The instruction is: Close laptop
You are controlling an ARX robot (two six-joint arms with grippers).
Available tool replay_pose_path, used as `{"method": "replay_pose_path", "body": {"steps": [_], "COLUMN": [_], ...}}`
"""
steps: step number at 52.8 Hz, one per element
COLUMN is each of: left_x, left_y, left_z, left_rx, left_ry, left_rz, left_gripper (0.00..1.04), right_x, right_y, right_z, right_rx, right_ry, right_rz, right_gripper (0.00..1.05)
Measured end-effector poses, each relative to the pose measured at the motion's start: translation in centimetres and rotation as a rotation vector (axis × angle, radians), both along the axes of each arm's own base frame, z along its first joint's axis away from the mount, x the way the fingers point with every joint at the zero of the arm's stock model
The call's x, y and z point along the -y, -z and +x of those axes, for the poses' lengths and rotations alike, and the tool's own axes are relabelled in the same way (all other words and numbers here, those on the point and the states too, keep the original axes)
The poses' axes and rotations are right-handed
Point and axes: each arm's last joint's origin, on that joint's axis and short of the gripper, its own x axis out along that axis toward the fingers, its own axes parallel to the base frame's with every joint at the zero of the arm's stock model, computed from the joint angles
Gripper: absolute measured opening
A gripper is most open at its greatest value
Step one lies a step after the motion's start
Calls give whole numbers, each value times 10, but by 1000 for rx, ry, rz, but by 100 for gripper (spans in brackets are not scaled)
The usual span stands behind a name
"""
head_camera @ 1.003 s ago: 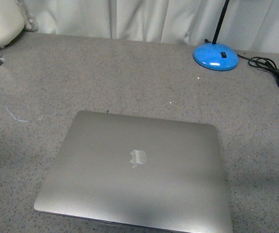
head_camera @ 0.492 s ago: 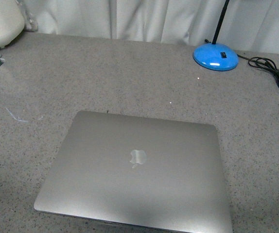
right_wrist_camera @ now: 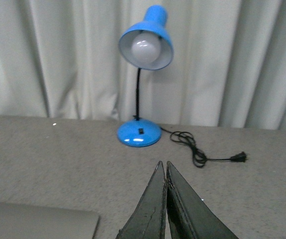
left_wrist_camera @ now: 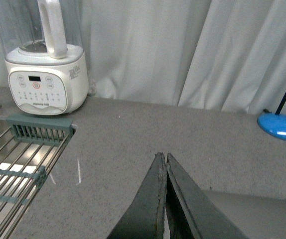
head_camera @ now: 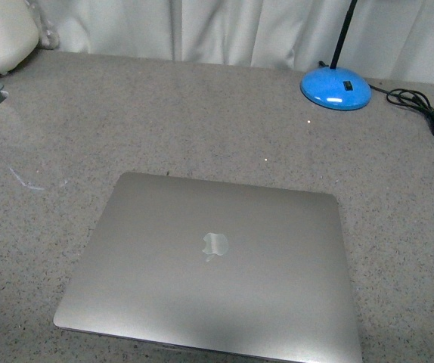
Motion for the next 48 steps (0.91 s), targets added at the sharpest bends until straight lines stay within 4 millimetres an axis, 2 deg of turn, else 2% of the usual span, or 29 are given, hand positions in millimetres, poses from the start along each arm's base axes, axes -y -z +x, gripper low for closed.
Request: {"method": "replay_pose_path", "body": {"steps": [25, 34, 48], "left_x": [0, 0, 0], "left_y": [0, 3, 3], "left_z": [-10, -16, -23], "left_rx": [3, -19, -4], "left_ry": [0, 0, 0], "left_rz": [3, 3, 4], "left_gripper": [4, 4, 4], "right_x": [1, 1, 1], "right_y": [1, 4, 4], "right_z": [-9, -18, -19], "right_rx": [-2, -16, -10], "right_ry": [7, 7, 5], "right_rz": [0, 0, 0], "right_gripper": [1, 1, 1]}}
